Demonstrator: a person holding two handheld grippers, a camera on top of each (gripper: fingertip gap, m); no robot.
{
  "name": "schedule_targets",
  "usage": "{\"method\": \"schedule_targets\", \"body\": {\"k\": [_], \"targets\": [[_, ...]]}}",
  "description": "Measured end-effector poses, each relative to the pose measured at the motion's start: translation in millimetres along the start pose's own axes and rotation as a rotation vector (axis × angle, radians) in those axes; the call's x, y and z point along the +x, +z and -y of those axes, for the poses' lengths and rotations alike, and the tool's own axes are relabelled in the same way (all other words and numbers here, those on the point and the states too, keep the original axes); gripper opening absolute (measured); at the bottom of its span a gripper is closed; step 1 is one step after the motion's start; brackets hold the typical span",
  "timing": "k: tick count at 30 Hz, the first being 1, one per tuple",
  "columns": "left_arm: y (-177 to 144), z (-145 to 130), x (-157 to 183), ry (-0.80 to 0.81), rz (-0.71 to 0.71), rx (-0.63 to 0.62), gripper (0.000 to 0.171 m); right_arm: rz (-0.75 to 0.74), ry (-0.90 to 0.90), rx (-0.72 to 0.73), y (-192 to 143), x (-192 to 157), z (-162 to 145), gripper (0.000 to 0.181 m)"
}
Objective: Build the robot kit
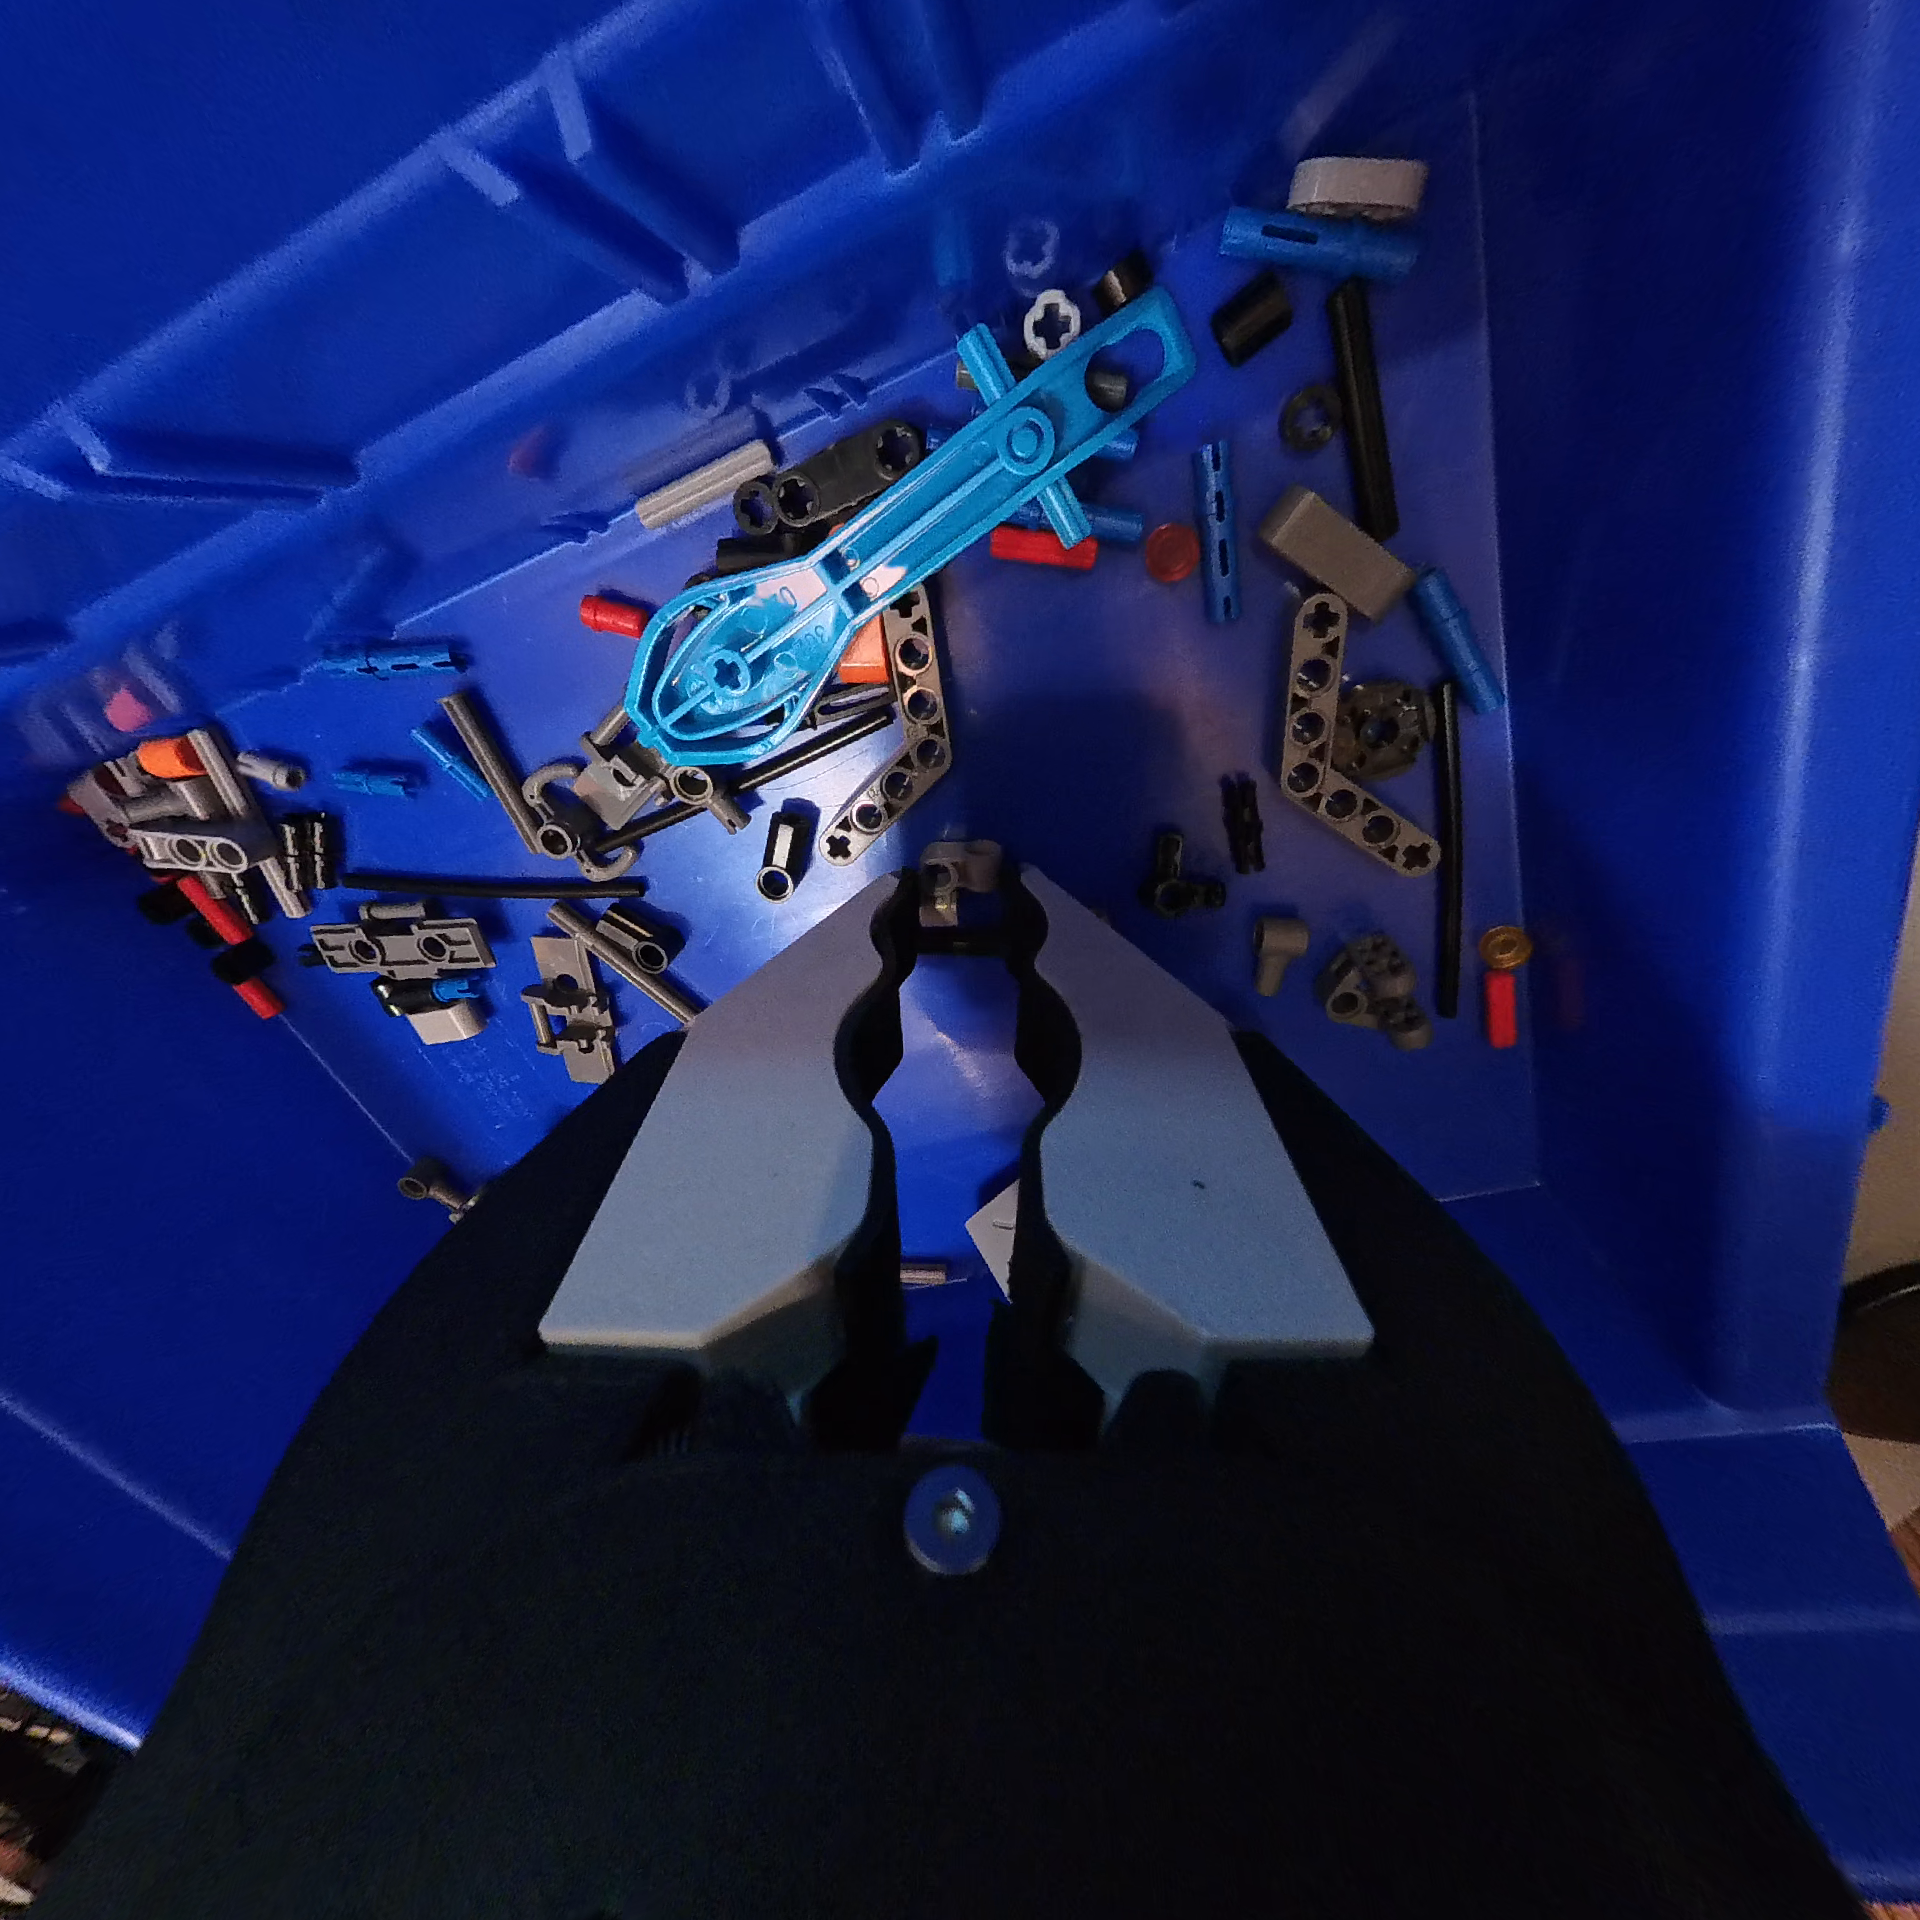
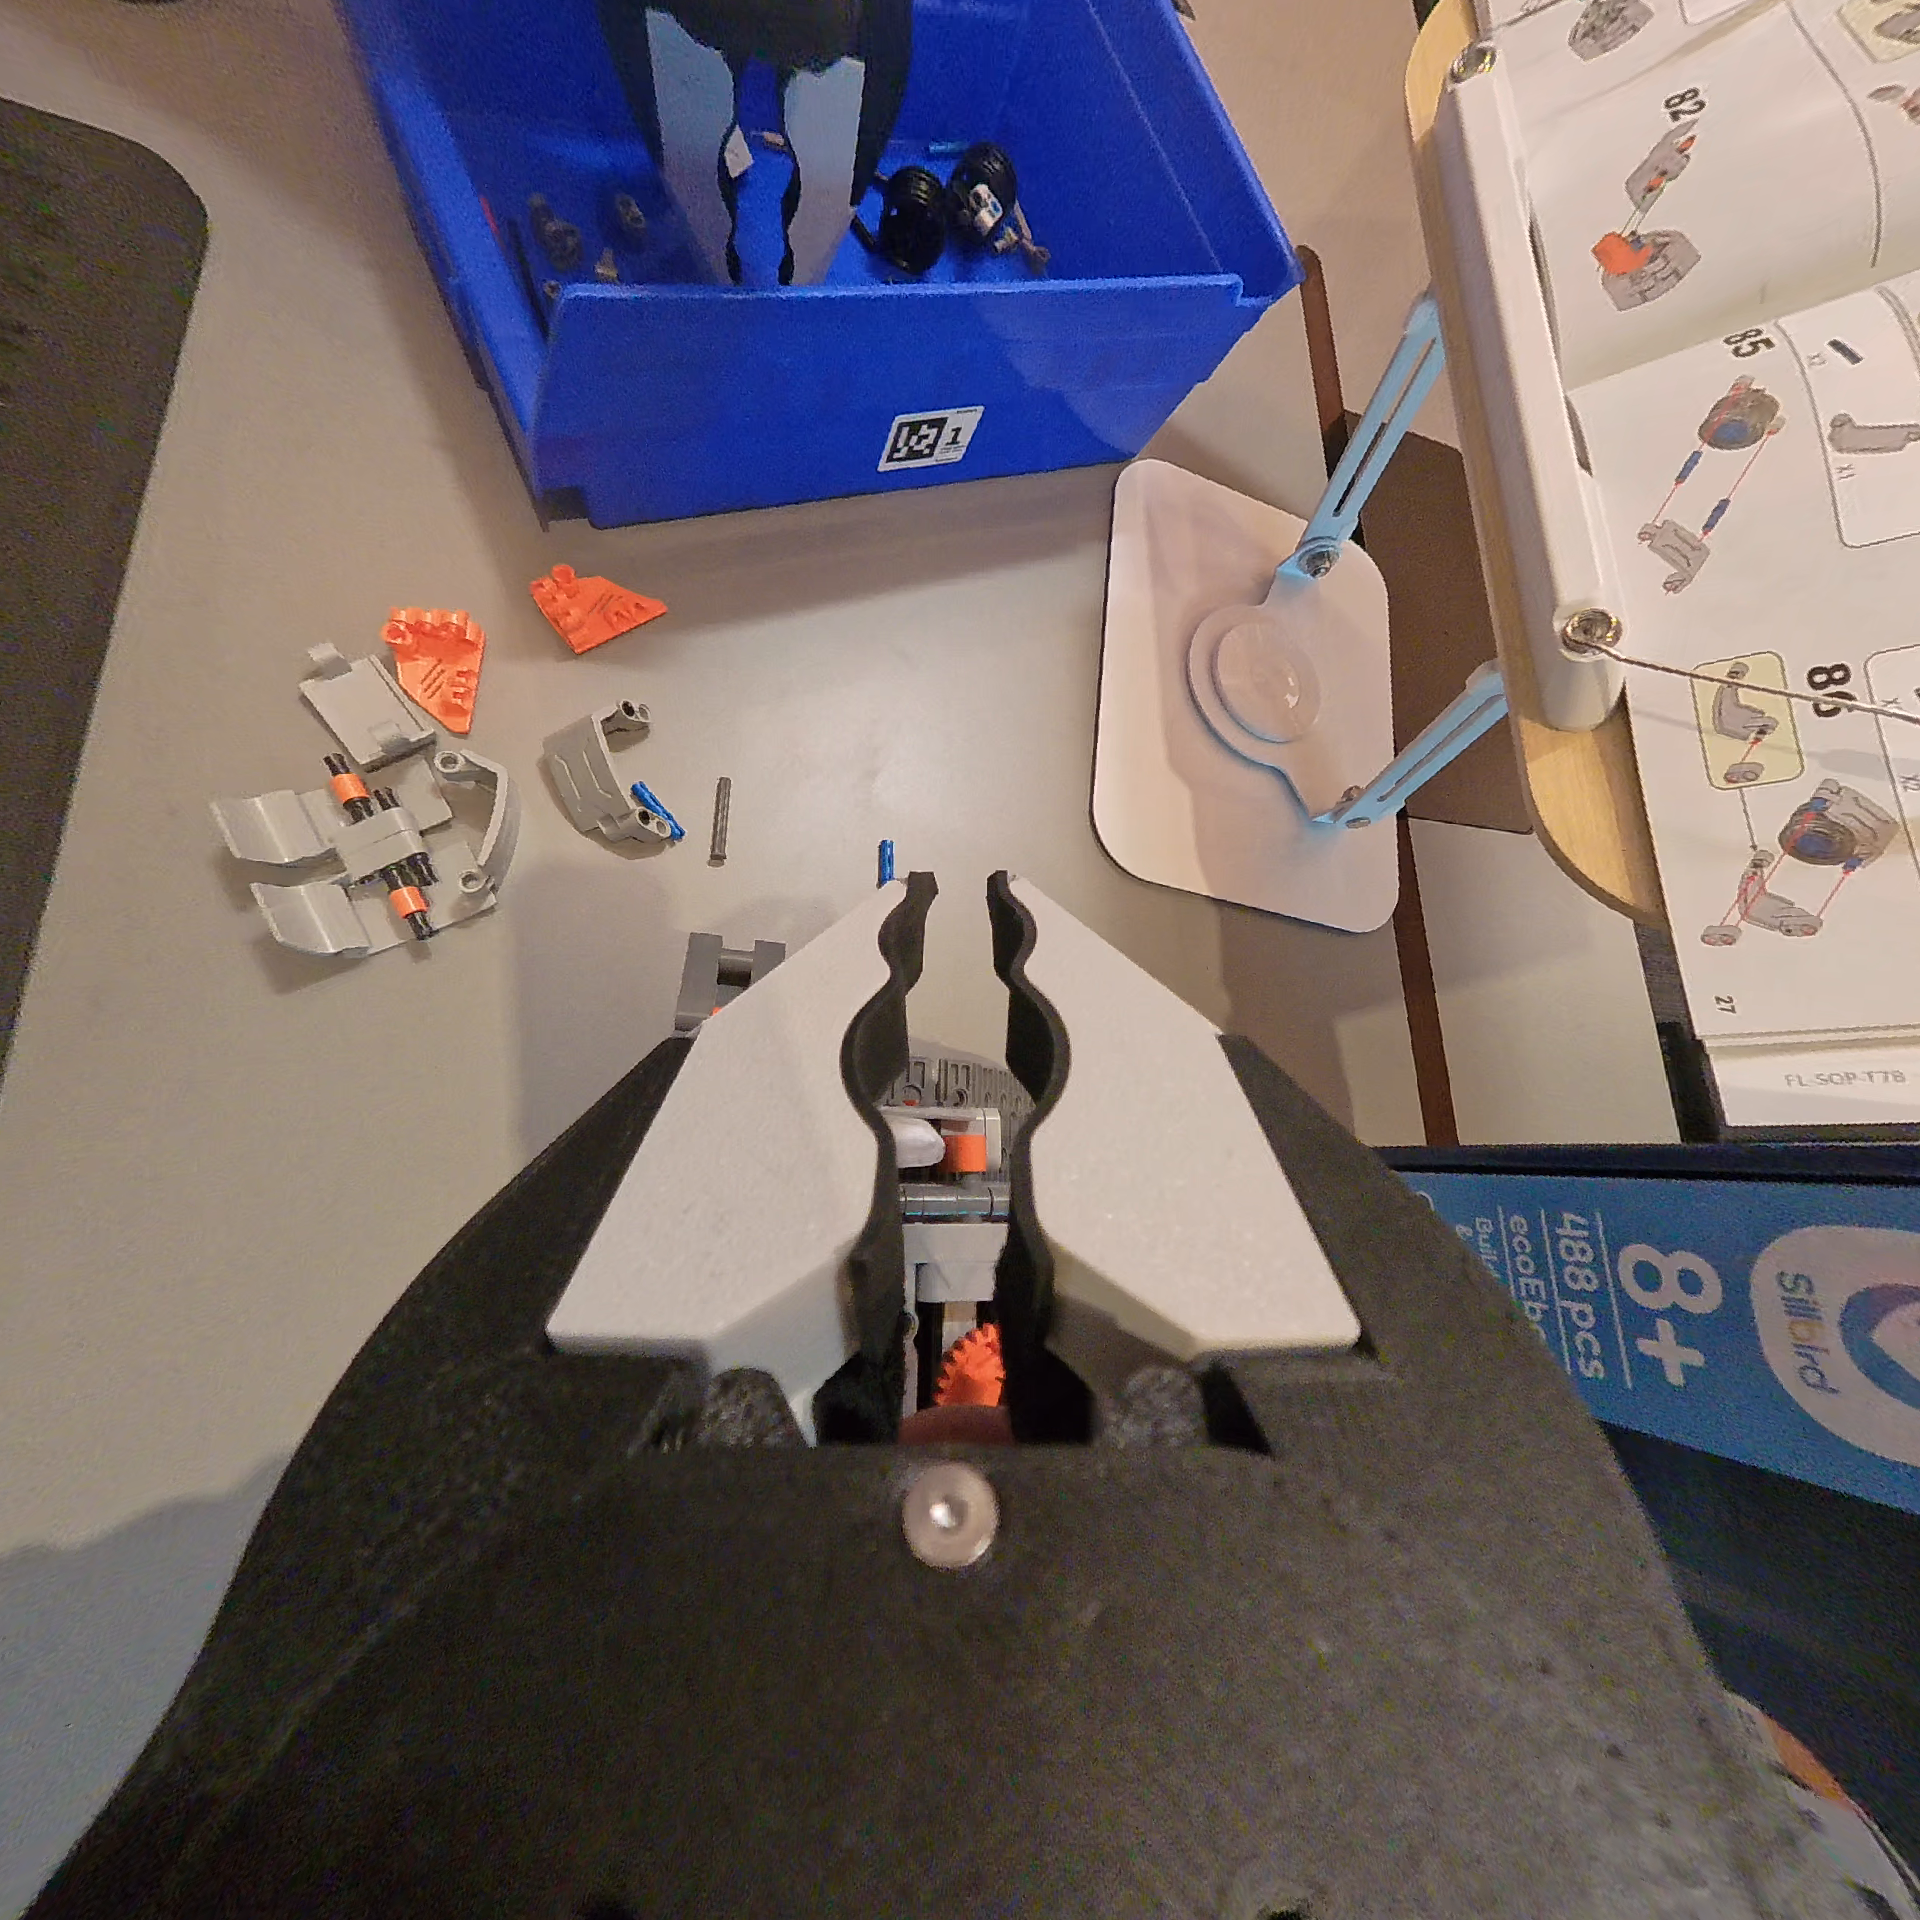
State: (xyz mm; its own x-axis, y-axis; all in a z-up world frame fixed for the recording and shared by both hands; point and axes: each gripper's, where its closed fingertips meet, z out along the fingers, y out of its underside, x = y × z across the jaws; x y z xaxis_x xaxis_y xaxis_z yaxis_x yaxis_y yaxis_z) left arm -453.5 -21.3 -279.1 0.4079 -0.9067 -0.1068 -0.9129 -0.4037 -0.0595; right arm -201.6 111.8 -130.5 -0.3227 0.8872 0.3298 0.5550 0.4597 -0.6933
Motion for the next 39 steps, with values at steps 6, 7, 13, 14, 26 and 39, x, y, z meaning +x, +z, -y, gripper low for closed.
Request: {"method": "schedule_targets", "body": {"k": [6, 7, 13, 14, 26, 39], "targets": [[-47.1, 21.4, -6.0, 0.009, 0.053, 0.093, 0.014, -0.011, -0.007, 0.009, -5.4, 0.4, 3.6, 0.01], [-63.3, 34.6, -7.4, 0.019, 0.071, 0.136, 0.014, -0.013, -0.007, 0.011, -6.2, 0.9, 3.9, 0.01], [-118.0, 139.5, -6.4, 0.167, 0.149, 0.338, 0.013, -0.008, -0.006, 0.007, -4.4, 0.5, 2.6, 0.01], [-112.9, 153.2, -3.6, 0.206, 0.137, 0.327, 0.013, -0.009, -0.01, 0.005, -4.3, 0.1, 2.9, 0.01], [6.3, 207.6, 28.9, 0.403, -0.127, 0.045, 0.013, -0.042, -0.03, 0.048, -24.3, 2.6, 15.5, 0.01], [-55.2, 205.6, 10.3, 0.312, 0.033, 0.241, 0.03, -0.048, -0.03, 0.065, -31.5, 4.8, 17.4, 0.01]]}}
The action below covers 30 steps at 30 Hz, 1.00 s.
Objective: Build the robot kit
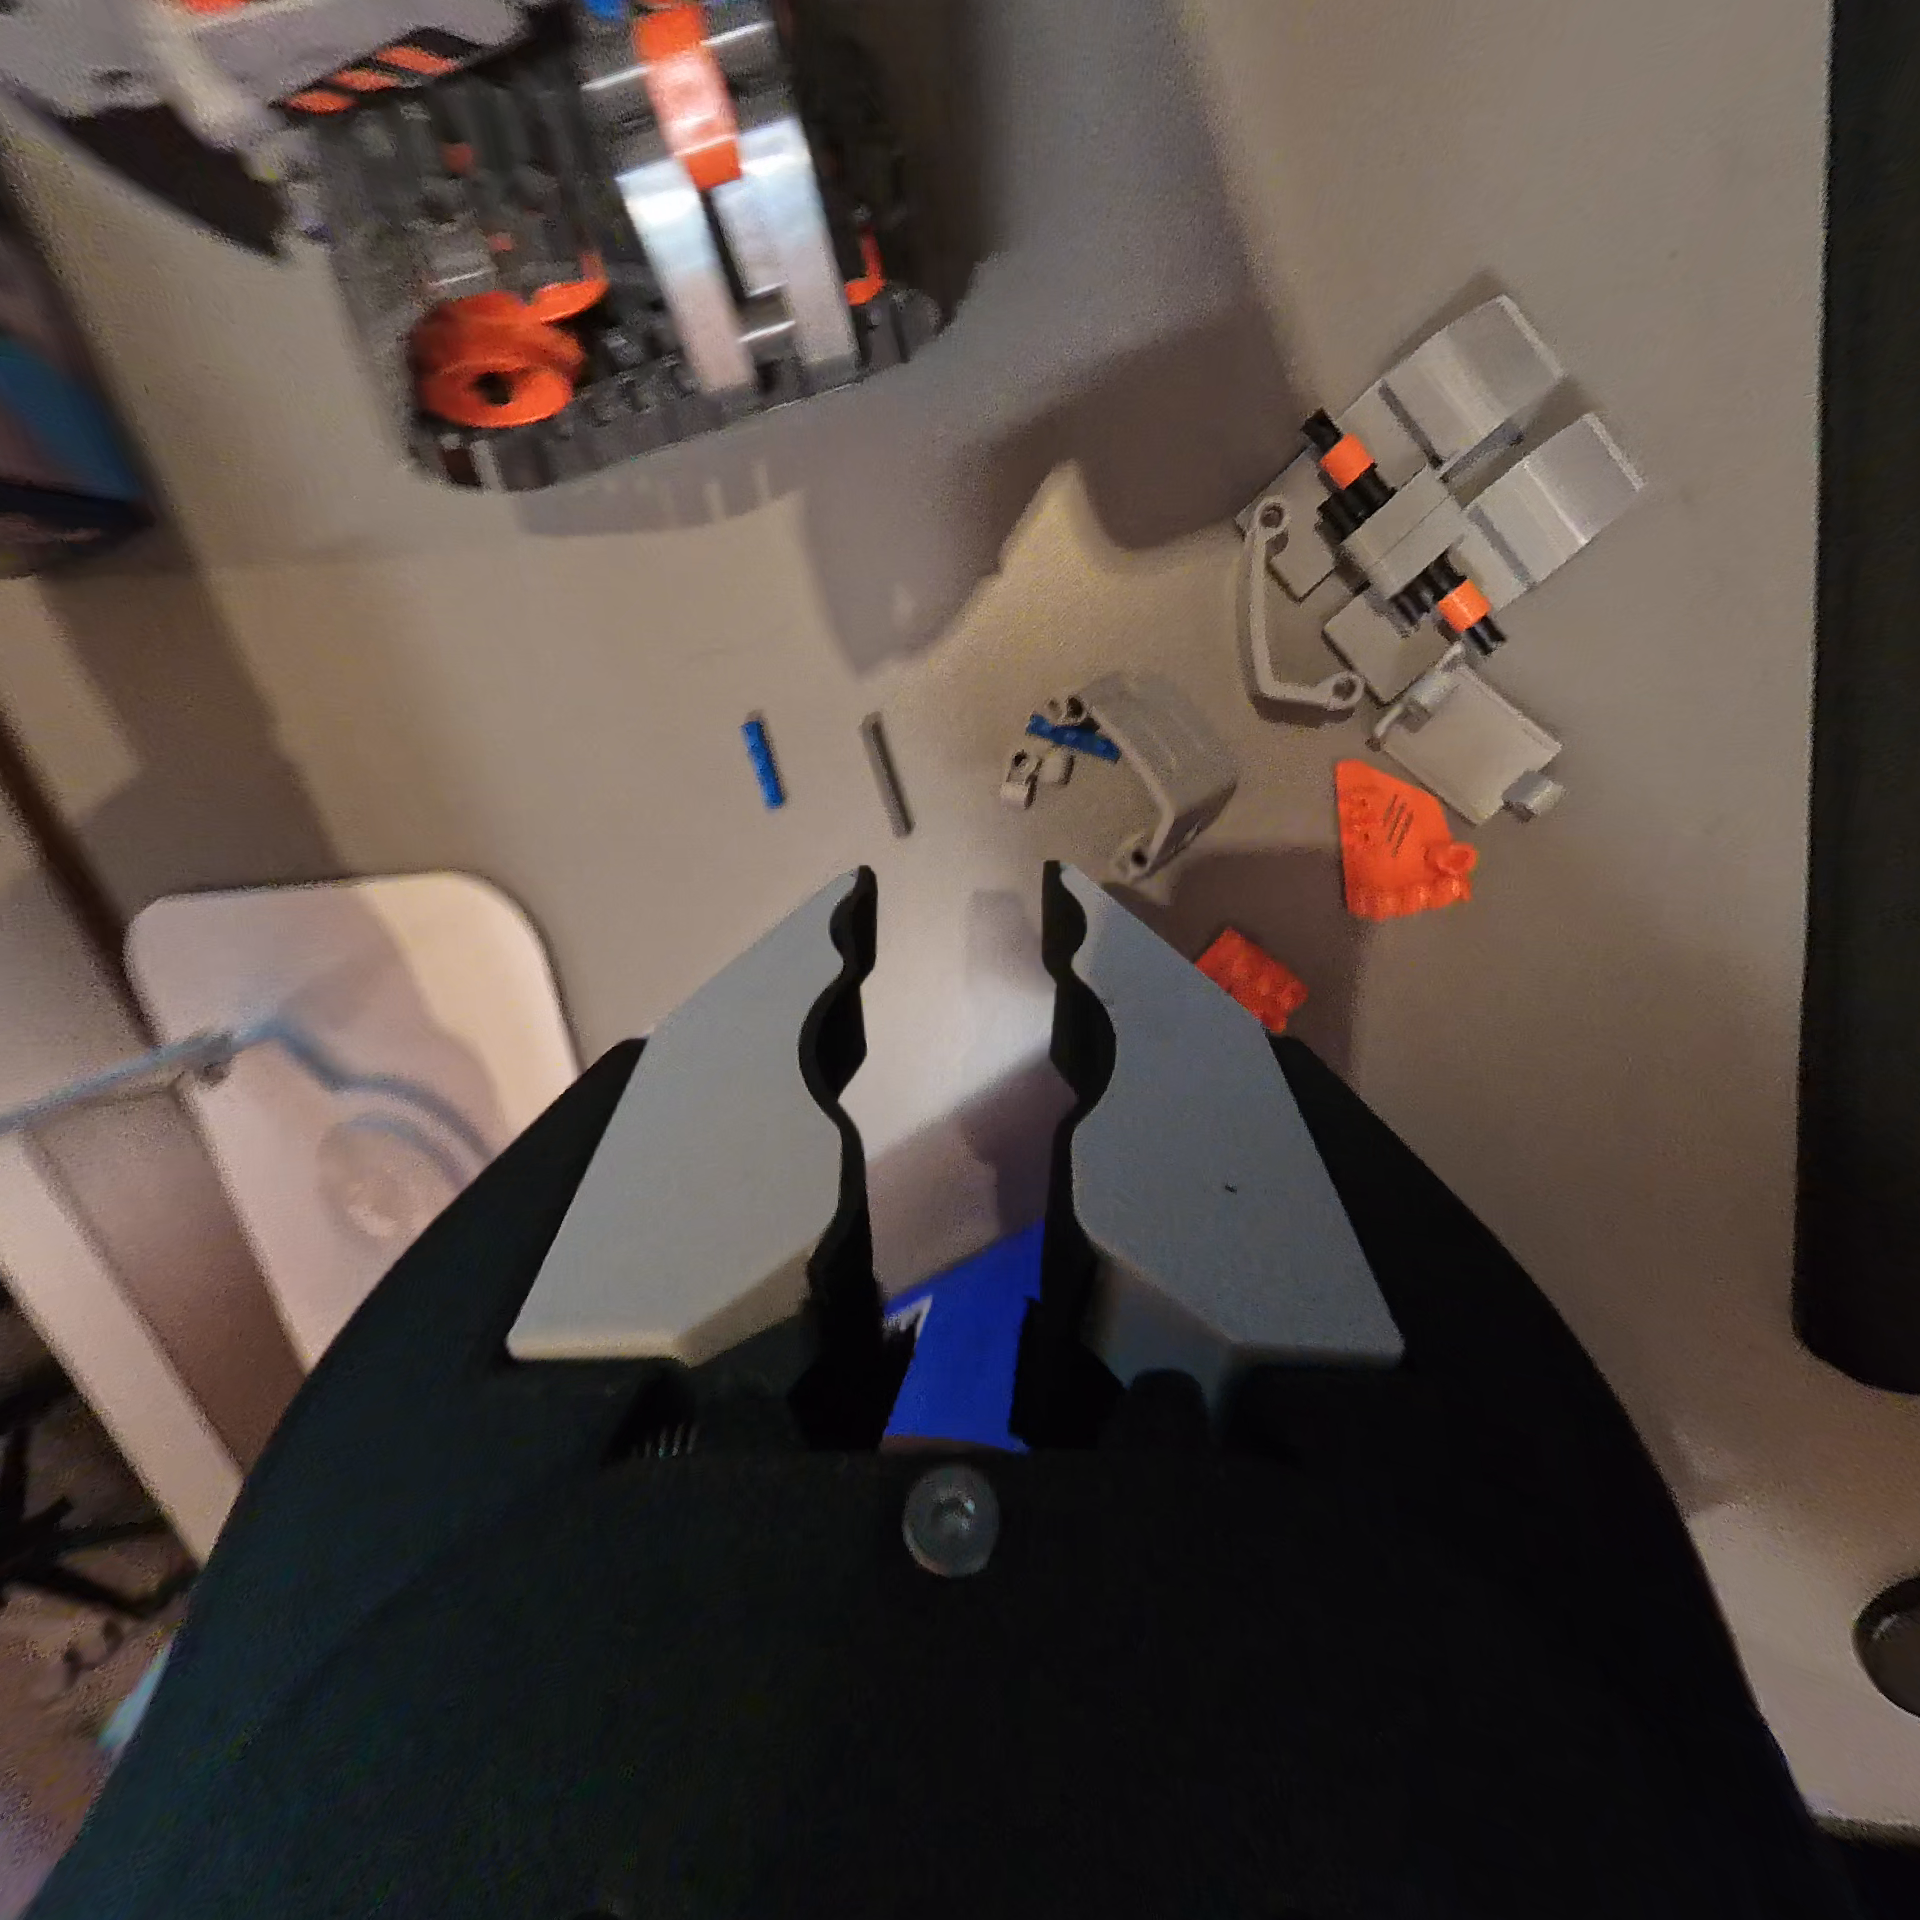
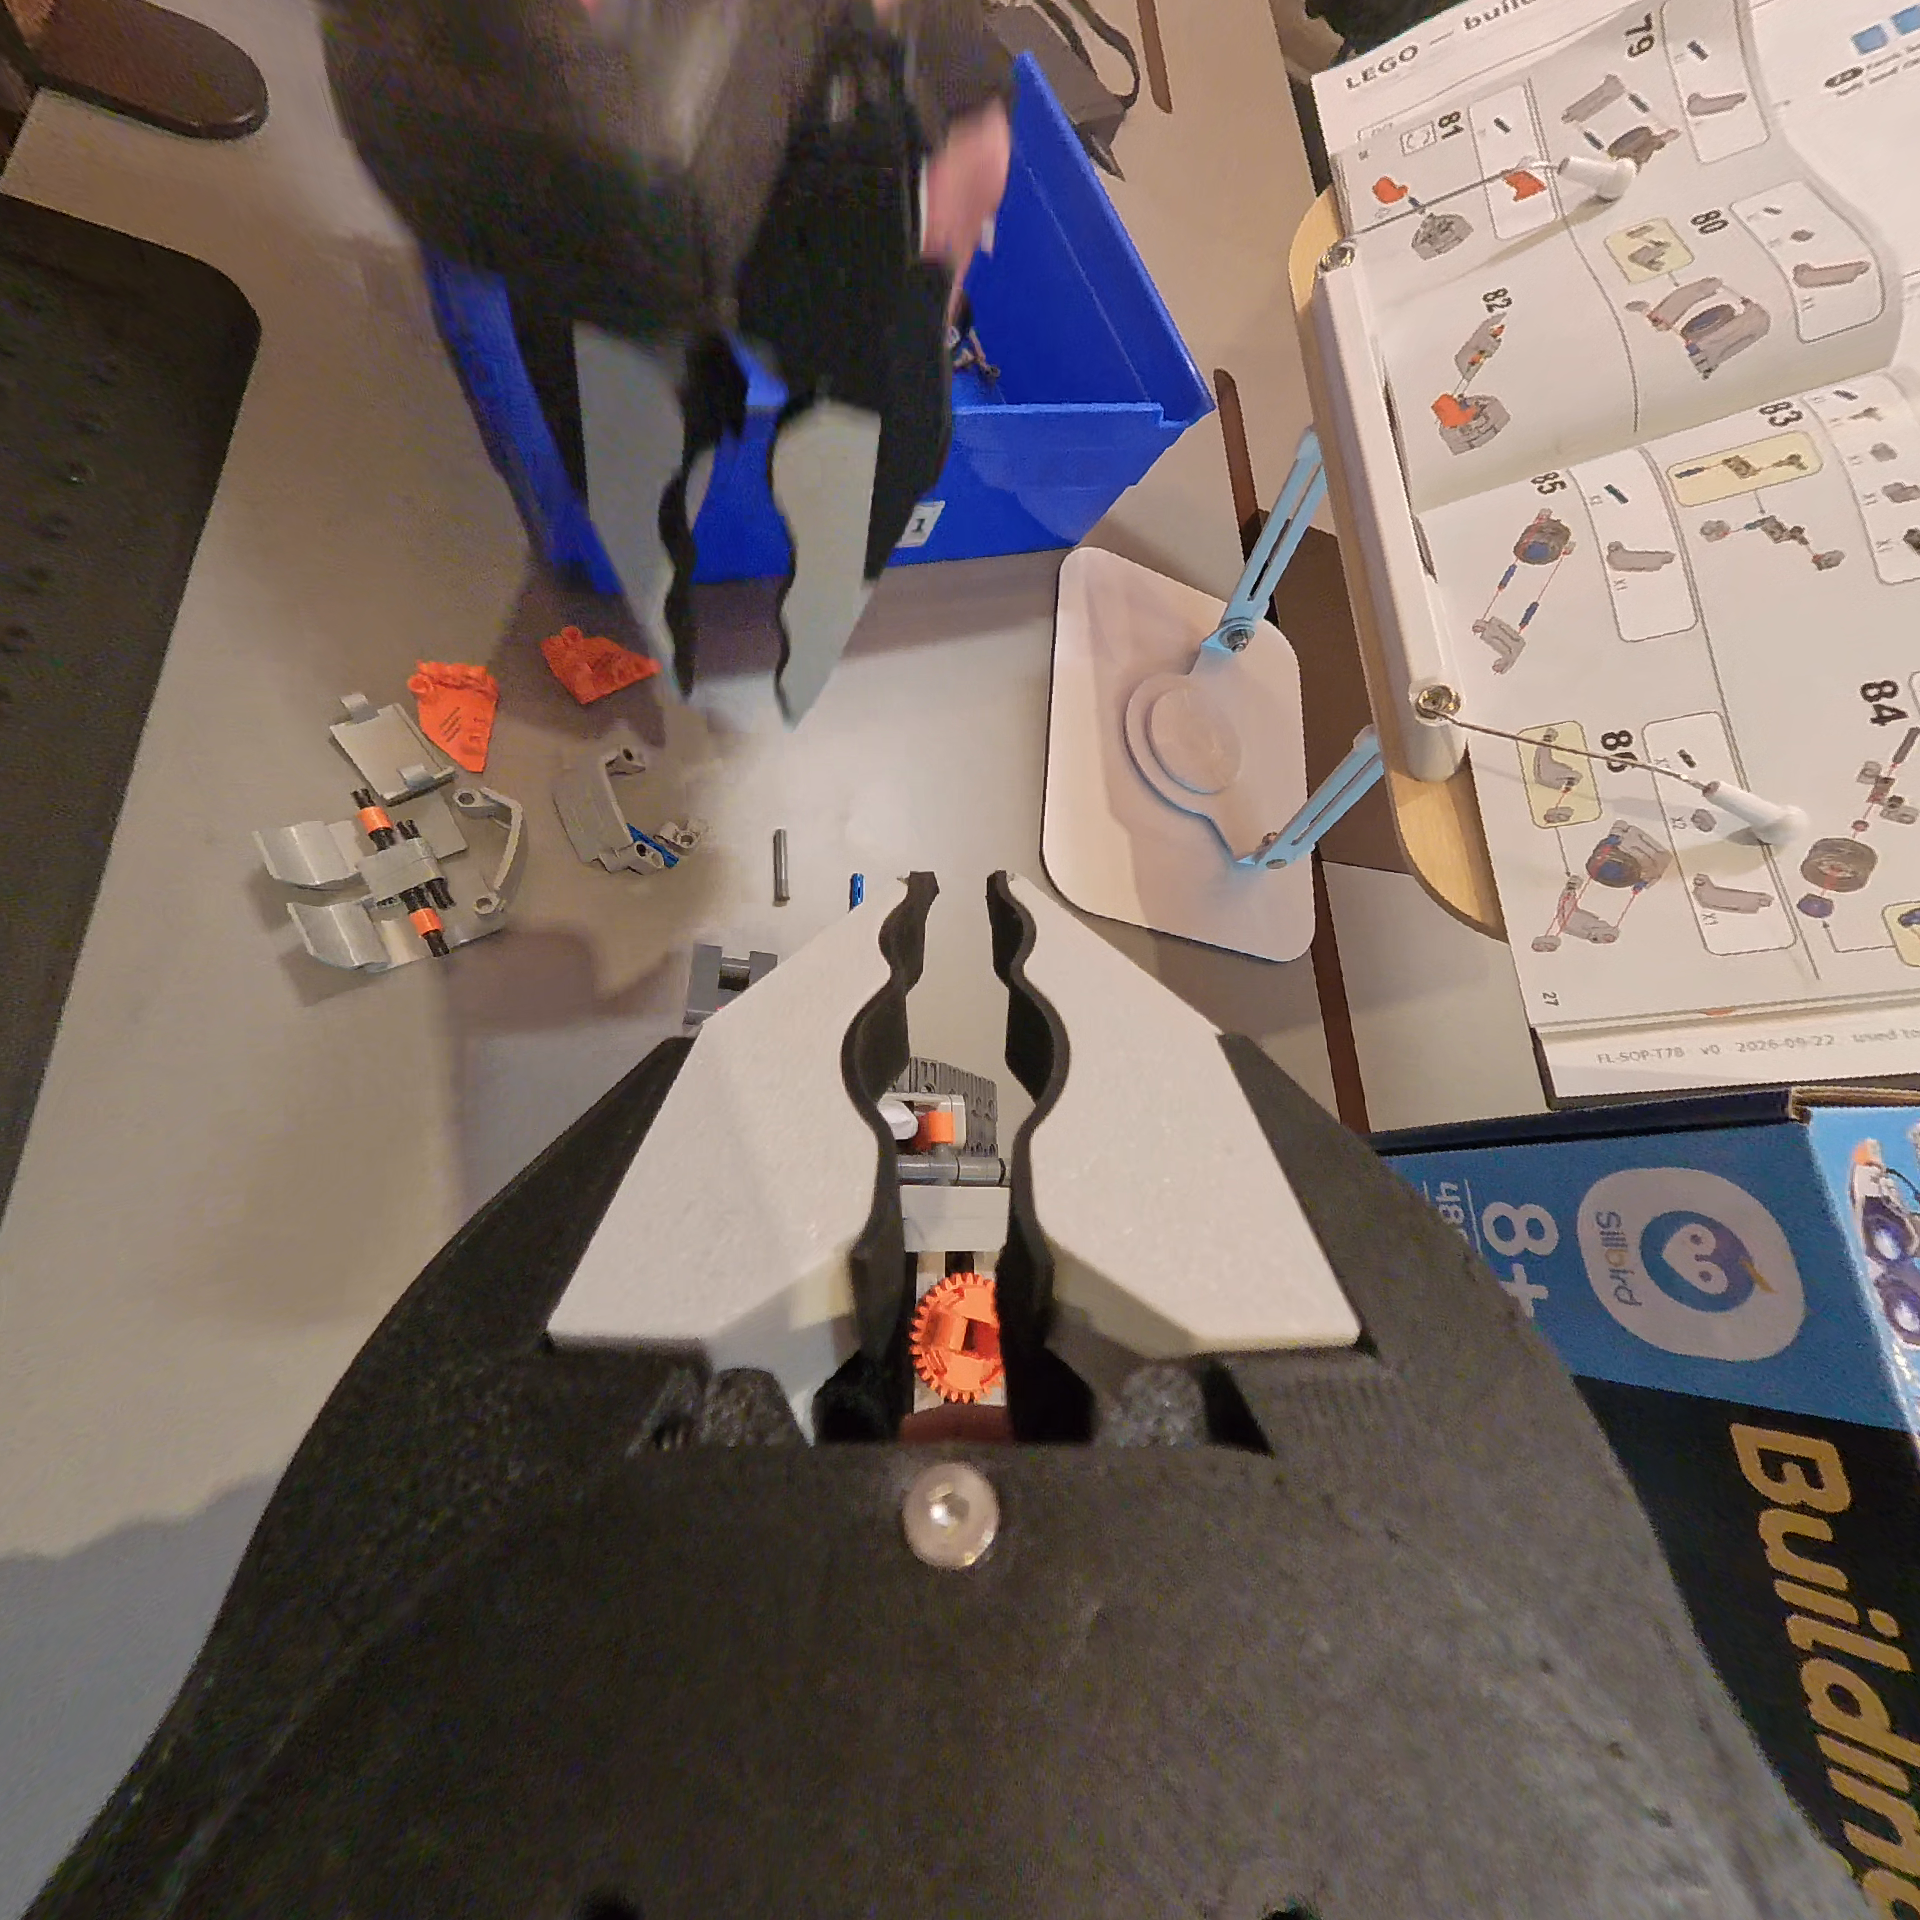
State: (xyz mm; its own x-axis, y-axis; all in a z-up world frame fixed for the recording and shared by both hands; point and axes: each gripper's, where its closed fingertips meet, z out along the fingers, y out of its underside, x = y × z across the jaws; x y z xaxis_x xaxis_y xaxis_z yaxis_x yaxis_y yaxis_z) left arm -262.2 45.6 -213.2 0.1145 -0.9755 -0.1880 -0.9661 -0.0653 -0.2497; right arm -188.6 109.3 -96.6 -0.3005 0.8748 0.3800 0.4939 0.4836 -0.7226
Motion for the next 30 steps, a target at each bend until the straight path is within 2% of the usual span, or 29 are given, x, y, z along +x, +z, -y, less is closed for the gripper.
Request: {"method": "schedule_targets", "body": {"k": [5, 9, 14, 19, 22, 27, 30], "targets": [[-66.2, -40.7, -6.5, -0.095, 0.154, 0.029, 0.023, 0.015, 0.008, -0.015, 7.0, -1.0, -5.0, 0.01], [-90.7, -89.3, 16.2, -0.159, 0.148, -0.019, 0.02, 0.03, 0.016, -0.031, 14.5, -2.7, -9.8, 0.01], [-75.4, -138.7, 59.0, -0.163, 0.022, -0.126, 0.023, 0.054, 0.029, -0.061, 26.1, -5.5, -19.2, 0.01], [-48.1, -163.3, 85.1, -0.138, -0.08, -0.182, 0.024, 0.072, 0.043, -0.082, 34.4, -7.0, -27.3, 0.01], [-34.2, -165.4, 89.9, -0.143, -0.113, -0.163, 0.024, 0.08, 0.052, -0.085, 37.7, -7.1, -30.8, 0.01], [-17.0, -149.2, 93.4, -0.18, -0.154, -0.06, 0.022, 0.093, 0.066, -0.098, 43.2, -7.7, -37.7, 0.01], [-6.1, -143.6, 88.4, -0.179, -0.116, -0.032, 0.022, 0.099, 0.072, -0.104, 46.2, -8.1, -40.9, 0.01]]}}
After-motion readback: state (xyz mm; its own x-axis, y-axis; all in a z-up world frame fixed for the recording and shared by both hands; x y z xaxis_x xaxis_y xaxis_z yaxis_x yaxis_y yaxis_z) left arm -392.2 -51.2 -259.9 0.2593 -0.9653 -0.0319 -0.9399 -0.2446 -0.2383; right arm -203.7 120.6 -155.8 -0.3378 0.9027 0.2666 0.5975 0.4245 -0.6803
